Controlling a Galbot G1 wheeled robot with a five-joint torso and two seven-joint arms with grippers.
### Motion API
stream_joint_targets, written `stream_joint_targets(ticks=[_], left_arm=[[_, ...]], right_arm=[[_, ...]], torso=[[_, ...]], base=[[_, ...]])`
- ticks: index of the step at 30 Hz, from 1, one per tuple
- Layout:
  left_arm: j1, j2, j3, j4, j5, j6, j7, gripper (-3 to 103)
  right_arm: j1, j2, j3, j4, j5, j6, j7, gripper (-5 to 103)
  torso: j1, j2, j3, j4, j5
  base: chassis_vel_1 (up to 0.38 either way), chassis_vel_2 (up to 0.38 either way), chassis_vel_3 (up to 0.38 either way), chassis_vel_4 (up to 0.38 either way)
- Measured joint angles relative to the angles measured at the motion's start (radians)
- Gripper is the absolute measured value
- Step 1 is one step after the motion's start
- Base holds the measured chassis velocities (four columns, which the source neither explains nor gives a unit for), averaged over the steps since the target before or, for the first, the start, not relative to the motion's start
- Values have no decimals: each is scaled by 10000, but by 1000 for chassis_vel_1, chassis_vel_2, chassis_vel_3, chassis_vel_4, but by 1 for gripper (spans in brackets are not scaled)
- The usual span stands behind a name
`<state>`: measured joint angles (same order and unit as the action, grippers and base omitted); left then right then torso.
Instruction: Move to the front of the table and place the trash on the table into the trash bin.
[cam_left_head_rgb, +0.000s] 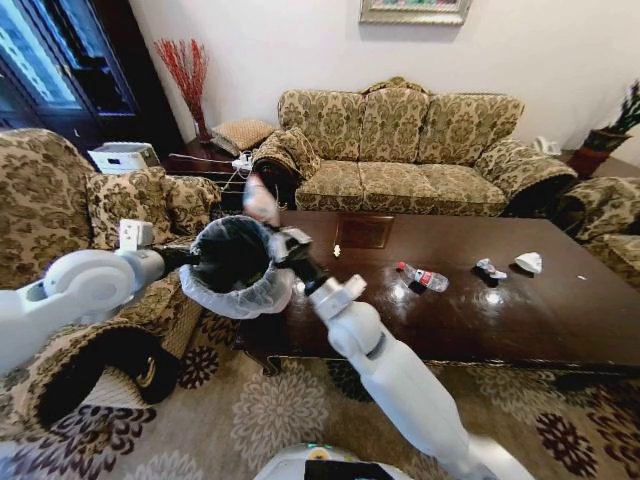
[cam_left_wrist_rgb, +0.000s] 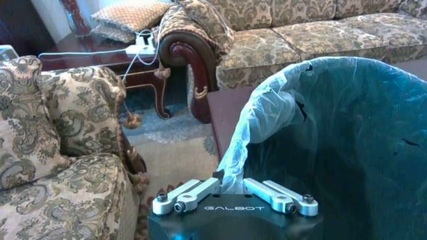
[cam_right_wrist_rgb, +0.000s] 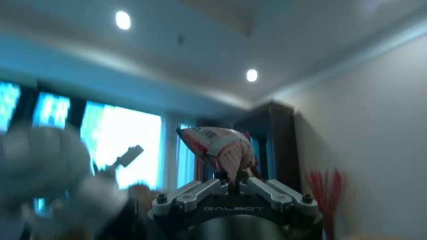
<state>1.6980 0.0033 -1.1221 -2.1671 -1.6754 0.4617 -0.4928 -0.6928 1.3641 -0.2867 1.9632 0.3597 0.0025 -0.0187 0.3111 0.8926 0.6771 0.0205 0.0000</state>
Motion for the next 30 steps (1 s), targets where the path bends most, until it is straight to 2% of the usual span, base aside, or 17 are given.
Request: stream_joint_targets(ticks=[3, 6, 7, 8, 9, 12, 13, 15, 16, 20, 21, 22, 23, 26, 27, 29, 30], left_arm=[[-1, -24, 0, -37, -11, -64, -31, 0], [8, -69, 0, -36, 5, -89, -29, 0], [21, -91, 7, -17, 32, -117, -24, 0], [29, -96, 17, 10, 56, -147, -17, 0], [35, -99, 23, 33, 98, -182, 3, 0], [41, -106, 31, 60, 173, -222, 58, 0], [46, -120, 40, 79, 242, -254, 140, 0], [52, -127, 44, 81, 265, -265, 174, 0], [58, -140, 50, 81, 285, -271, 200, 0], [69, -189, 60, 91, 337, -285, 256, 0], [69, -215, 62, 127, 361, -290, 273, 0], [69, -234, 62, 156, 375, -292, 281, 0], [68, -312, 62, 268, 436, -294, 299, 0], [64, -473, 60, 417, 575, -296, 364, 0], [65, -547, 60, 476, 640, -306, 404, 0], [64, -666, 57, 552, 754, -340, 441, 0], [65, -694, 57, 569, 786, -352, 443, 0]], right_arm=[[-88, -51, -131, -136, -264, -540, 122, 2], [-97, -86, -134, -123, -276, -631, 139, 2], [-67, -110, -127, -121, -288, -654, 148, 13], [-38, -129, -109, -121, -293, -654, 150, 13], [-18, -155, -90, -128, -295, -653, 148, 24], [-10, -185, -74, -138, -294, -650, 134, 24], [-10, -202, -73, -158, -284, -639, 120, 34], [-10, -202, -77, -171, -279, -633, 110, 34], [-10, -199, -91, -200, -271, -624, 81, 45], [-10, -135, -135, -244, -167, -407, 48, 45], [-25, -97, -99, -236, -64, -239, 83, 62], [-49, -72, -52, -213, 21, -145, 163, 62], [-211, 19, 206, -53, 353, 41, 512, 73], [-575, 78, 792, 19, 714, 27, 1066, 73], [-702, 59, 1083, -149, 814, 98, 1261, 84], [-885, -36, 1729, -865, 893, 194, 1691, 84], [-921, -64, 1947, -1218, 907, 195, 1824, 94]], torso=[[0, 0, 0, -2, 0], [0, 0, 0, -2, 0], [0, 0, 0, -1, 0], [0, 0, 0, -1, 0], [0, 0, 0, 0, -1], [0, 0, 0, -1, -1], [1, 0, 1, -1, -1], [0, 0, 1, -2, 0], [0, 0, 0, -2, 0], [0, 0, 0, -1, 0], [0, 0, 0, -1, -1], [0, 0, 1, 0, 0], [0, 0, 0, -1, 0], [0, 0, 0, 0, 1], [-1, 0, 0, -1, 0], [-2, 1, -1, -1, -1], [-2, 0, -1, 0, -1]], base=[[0, 0, 0, 0], [0, 0, 0, 0], [0, 0, 0, 0], [0, 0, 0, 0], [0, 0, 0, 0], [0, 0, 0, 0], [0, 0, 0, 0], [0, 0, 0, 0], [0, 0, 0, 0], [0, 0, 0, 0], [0, 0, 0, 0], [0, 0, 0, 0], [0, 0, 0, 0], [0, 0, 0, 0], [0, 0, 0, 0], [0, 0, 0, 0], [0, 0, 0, 0]])
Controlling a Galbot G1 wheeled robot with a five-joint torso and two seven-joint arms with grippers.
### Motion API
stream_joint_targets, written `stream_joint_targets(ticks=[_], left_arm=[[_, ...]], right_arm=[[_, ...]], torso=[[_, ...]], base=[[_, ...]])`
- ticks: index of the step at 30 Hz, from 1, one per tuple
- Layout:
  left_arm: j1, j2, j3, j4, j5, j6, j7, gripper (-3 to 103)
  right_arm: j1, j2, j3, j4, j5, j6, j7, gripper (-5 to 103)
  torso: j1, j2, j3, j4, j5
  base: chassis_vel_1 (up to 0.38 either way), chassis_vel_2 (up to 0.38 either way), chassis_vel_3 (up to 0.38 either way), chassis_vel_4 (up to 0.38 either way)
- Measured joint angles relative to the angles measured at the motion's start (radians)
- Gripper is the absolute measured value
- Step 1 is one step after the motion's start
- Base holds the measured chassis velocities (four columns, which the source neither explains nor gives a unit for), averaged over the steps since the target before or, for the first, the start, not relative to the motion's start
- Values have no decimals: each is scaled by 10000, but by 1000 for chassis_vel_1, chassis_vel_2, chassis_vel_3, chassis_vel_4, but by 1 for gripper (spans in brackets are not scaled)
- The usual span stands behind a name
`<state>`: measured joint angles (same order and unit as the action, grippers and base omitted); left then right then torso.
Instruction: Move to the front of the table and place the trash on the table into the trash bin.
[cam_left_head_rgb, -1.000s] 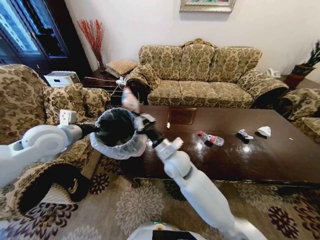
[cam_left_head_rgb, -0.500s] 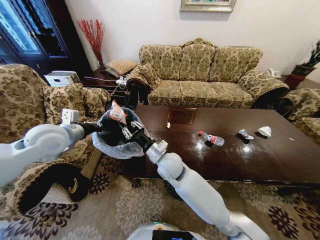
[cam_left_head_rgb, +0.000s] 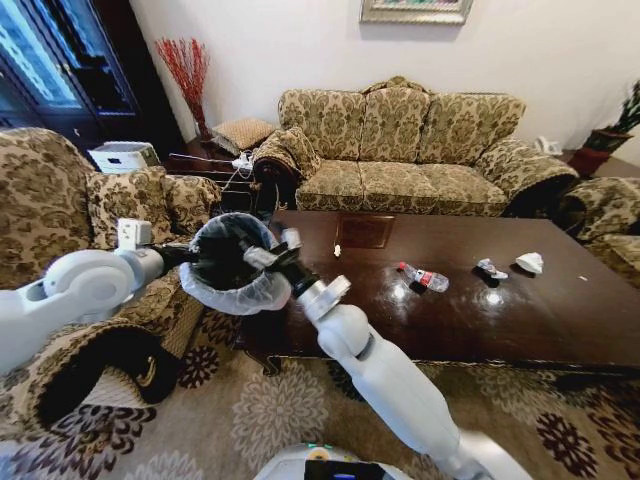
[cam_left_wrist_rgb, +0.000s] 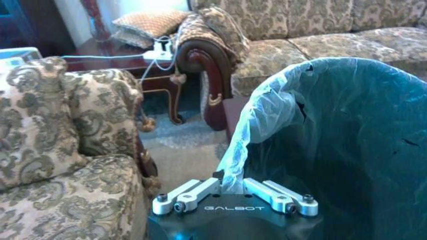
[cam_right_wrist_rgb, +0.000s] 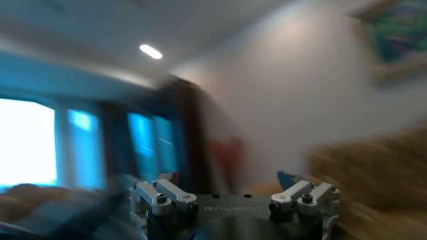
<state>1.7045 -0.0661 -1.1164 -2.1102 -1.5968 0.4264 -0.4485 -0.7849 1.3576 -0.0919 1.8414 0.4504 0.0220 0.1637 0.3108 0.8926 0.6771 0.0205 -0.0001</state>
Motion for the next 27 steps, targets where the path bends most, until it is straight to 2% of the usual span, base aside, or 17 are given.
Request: stream_joint_targets(ticks=[1, 2, 4, 6, 8, 11, 27], left_arm=[[9, -70, 0, 10, 83, -35, 21, 0], [14, -87, 0, 0, 101, -44, 32, 0], [18, -101, 2, -18, 120, -52, 37, 0], [17, -111, 4, -72, 141, -87, 65, 0], [14, -110, 3, -76, 146, -93, 65, 0], [-6, -100, -2, -128, 149, -122, 75, 0], [66, -128, 50, -185, 258, -147, 78, 0]], right_arm=[[18, -37, 509, -1075, -8, 17, 577, 94], [68, -10, 673, -1549, -12, 87, 814, 99], [170, 70, 867, -2125, -12, 176, 1014, 99], [482, 302, 1345, -3618, 80, 303, 814, 100], [570, 360, 1430, -3944, 142, 269, 760, 100], [1159, 787, 1579, -5755, 428, 180, 828, 100], [2827, 1956, 1404, -9560, 373, 321, 1240, 100]], torso=[[1, 0, 2, -1, 0], [3, -1, 3, -1, 2], [5, -1, 4, -3, 2], [5, -1, 4, -3, 3], [5, -1, 3, -3, 3], [3, -1, 3, -1, 2], [10, -3, 4, -2, 1]], base=[[0, 0, 0, 0], [0, 0, 0, 0], [0, 0, 0, 0], [0, 0, 0, 0], [0, 0, 0, 0], [0, 0, 0, 0], [-61, 46, 60, -47]])
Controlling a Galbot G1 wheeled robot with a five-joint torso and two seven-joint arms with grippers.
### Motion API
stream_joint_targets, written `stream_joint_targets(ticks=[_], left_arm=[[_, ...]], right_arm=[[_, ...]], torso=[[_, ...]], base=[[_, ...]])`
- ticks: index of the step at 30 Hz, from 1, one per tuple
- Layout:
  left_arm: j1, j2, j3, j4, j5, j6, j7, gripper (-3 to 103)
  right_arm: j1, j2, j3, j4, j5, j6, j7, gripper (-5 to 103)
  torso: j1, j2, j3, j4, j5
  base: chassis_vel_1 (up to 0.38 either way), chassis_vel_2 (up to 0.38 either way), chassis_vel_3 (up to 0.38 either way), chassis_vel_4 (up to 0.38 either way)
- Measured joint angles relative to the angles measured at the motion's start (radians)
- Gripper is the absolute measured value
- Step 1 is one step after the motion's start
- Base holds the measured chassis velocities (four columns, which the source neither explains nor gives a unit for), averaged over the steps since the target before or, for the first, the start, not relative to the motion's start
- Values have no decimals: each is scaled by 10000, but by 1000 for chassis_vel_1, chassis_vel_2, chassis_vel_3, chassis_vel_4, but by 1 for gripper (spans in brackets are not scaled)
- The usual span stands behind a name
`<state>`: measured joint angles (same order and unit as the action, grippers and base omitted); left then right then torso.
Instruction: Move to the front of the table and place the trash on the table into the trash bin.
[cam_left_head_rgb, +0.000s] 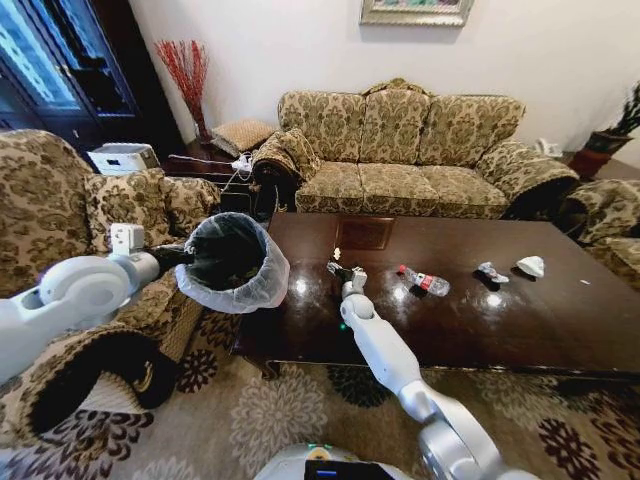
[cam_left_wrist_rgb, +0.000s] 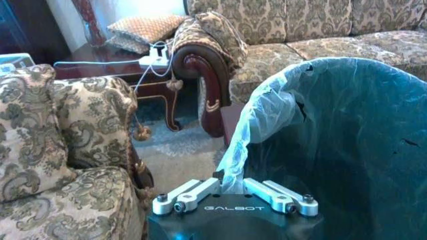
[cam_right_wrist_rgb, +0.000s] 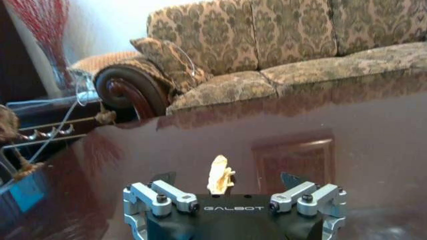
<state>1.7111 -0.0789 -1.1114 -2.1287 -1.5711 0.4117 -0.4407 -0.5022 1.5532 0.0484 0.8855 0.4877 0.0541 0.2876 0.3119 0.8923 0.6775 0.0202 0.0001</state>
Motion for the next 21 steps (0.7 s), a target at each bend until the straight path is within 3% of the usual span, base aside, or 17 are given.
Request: stream_joint_targets(ticks=[11, 17, 18, 20, 21], left_arm=[[11, 39, 20, -52, -17, -45, 8, 0], [13, 52, 53, -92, -21, -69, 12, 0], [13, 35, 54, -122, -20, -72, 13, 0], [12, 15, 54, -142, -20, -72, 14, 0], [13, -25, 54, -175, -21, -72, 18, 0]], right_arm=[[1083, 482, -185, -1324, 353, -128, -464, 100], [1568, 575, -173, -1835, 450, -599, -499, 101], [1646, 575, -155, -1983, 453, -613, -498, 86], [1652, 574, -146, -2006, 440, -610, -497, 86], [1620, 572, -140, -1970, 398, -565, -493, 76]], torso=[[-15, 2, -6, 3, -1], [-7, 1, -3, 3, -1], [-6, 1, -3, 2, -1], [-6, 1, -3, 0, -1], [-6, 1, -3, -1, -1]], base=[[-20, 14, 18, -17], [0, 0, 0, 0], [0, 0, 0, 0], [0, 0, 0, 0], [0, 0, 0, 0]])
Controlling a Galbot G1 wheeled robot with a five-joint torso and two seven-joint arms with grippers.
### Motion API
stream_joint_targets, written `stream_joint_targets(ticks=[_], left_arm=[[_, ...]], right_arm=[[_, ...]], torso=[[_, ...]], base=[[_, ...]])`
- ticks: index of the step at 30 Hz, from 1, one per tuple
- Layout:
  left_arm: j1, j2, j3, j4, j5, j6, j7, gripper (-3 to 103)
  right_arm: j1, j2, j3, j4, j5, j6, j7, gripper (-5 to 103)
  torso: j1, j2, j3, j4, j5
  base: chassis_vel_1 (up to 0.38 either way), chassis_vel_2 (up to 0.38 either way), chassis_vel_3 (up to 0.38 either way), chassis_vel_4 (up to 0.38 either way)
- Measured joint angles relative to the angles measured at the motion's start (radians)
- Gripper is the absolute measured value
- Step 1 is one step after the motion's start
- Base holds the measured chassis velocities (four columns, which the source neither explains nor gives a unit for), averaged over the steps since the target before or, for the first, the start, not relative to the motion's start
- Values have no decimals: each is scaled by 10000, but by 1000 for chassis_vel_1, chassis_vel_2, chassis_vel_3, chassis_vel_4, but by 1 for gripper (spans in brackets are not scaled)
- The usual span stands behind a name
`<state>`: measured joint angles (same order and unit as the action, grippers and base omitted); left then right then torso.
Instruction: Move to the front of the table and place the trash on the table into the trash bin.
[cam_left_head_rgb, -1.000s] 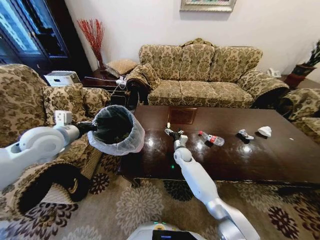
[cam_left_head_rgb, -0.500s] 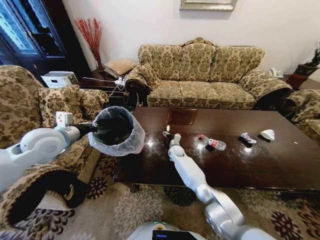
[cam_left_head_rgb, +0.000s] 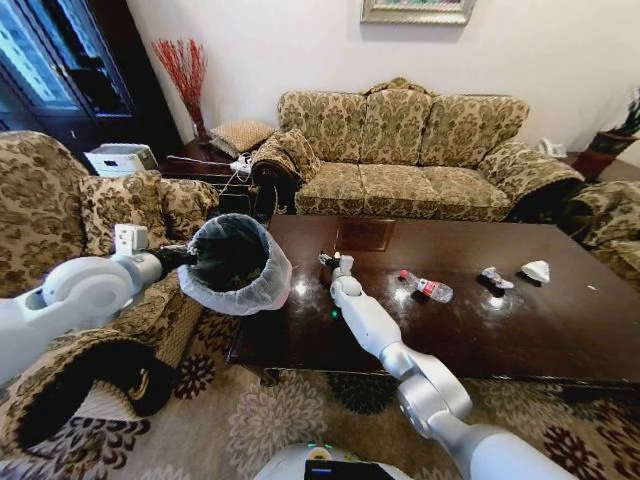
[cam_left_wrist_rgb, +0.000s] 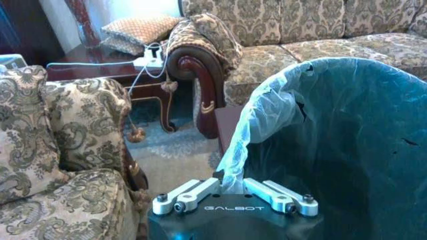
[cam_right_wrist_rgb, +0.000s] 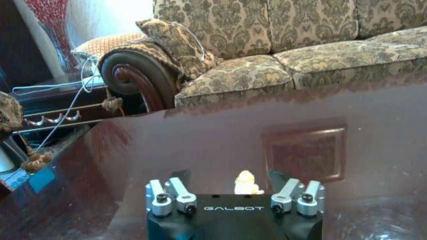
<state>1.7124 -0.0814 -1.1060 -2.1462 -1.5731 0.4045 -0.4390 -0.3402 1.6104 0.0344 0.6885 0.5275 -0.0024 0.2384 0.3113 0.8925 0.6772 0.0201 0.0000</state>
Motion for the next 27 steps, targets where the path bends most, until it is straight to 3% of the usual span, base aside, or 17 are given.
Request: stream_joint_targets(ticks=[2, 5, 6, 7, 8, 10, 11, 21, 27], left_arm=[[0, -90, 0, -29, 5, 0, 4, 0], [6, -135, -1, -30, 25, 0, 8, 0], [15, -154, 1, -30, 58, 0, 10, 0], [17, -156, 15, -31, 82, -10, 10, 0], [18, -155, 35, -40, 99, -23, 11, 0], [21, -148, 49, -52, 107, -30, 17, 0], [21, -139, 54, -53, 111, -32, 17, 0], [20, -118, 53, -54, 120, -62, 38, 0], [44, -136, 63, -59, 154, -92, 49, 0]], right_arm=[[-267, -3, 11, 358, -52, 276, -42, 70], [-451, -9, 16, 562, -64, 342, -228, 70], [-551, -38, 28, 663, -70, 347, -381, 81], [-583, -50, 32, 658, -75, 364, -386, 81], [-603, -56, 38, 647, -76, 359, -386, 91], [-640, -73, 43, 647, -70, 315, -386, 91], [-683, -77, 42, 646, -79, 289, -386, 99], [-594, -27, 60, 386, -412, 309, -275, 100], [-472, -27, 51, 177, -246, -136, -246, 100]], torso=[[-1, 0, 0, 0, 1], [-2, 0, 0, 3, 1], [-3, 0, -1, 5, -1], [-3, 0, -1, 4, -1], [-3, 0, -1, 4, 0], [-3, 0, -1, 3, -1], [-3, 0, -1, 2, 0], [-5, 3, -2, 5, 0], [5, 1, 3, -3, 1]], base=[[0, 0, 0, 0], [0, 0, 0, 0], [0, 0, 0, 0], [0, 0, 0, 0], [0, 0, 0, 0], [0, 0, 0, 0], [0, 0, 0, 0], [-73, 67, 66, -56], [-81, 68, 47, -73]])
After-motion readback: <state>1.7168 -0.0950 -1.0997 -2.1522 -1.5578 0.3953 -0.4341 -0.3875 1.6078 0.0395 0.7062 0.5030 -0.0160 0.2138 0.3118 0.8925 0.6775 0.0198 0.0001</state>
